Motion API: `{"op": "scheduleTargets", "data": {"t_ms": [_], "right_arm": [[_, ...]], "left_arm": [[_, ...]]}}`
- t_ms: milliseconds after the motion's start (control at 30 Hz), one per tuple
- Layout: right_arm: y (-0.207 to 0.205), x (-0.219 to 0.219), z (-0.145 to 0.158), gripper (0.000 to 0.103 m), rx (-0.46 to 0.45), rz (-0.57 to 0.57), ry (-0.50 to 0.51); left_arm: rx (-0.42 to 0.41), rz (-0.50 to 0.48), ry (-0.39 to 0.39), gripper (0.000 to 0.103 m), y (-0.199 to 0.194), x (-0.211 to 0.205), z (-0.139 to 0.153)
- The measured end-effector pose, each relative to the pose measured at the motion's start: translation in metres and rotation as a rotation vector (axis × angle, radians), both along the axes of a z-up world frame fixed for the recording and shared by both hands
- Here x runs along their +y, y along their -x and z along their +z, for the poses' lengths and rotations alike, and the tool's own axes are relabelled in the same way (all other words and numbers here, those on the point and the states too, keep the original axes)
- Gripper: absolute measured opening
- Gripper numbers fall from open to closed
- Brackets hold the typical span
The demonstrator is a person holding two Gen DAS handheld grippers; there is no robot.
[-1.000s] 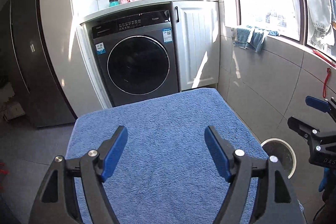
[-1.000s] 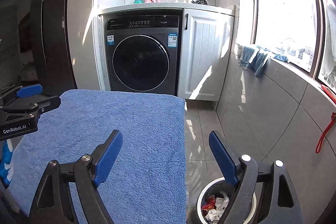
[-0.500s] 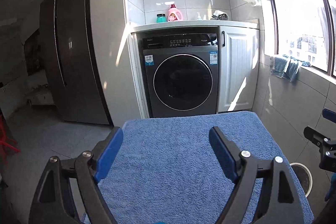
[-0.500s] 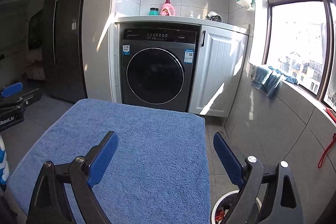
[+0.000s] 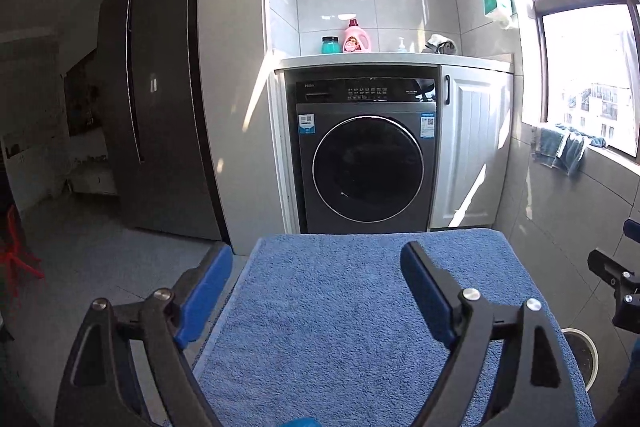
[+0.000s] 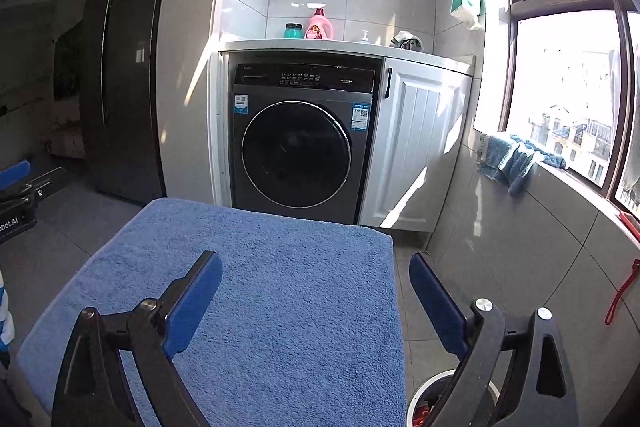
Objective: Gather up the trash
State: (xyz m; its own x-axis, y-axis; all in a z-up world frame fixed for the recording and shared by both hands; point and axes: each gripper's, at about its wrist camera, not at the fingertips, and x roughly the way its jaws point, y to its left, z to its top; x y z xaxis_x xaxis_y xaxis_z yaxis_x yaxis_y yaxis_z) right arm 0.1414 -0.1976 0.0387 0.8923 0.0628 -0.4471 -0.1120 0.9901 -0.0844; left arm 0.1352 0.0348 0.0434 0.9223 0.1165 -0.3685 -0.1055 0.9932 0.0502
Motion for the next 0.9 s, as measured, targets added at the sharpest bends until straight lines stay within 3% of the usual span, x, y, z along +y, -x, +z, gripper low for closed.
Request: {"op": "scheduleTargets", "data": {"t_ms": [900], "right_arm": [[-0.009,-0.030,-0.013,0.098,0.005,-0.099,0.013]], "left_arm": [[0.036,-0.020,-0.033,0.086,-0.018,-0.028,-0.015]]}}
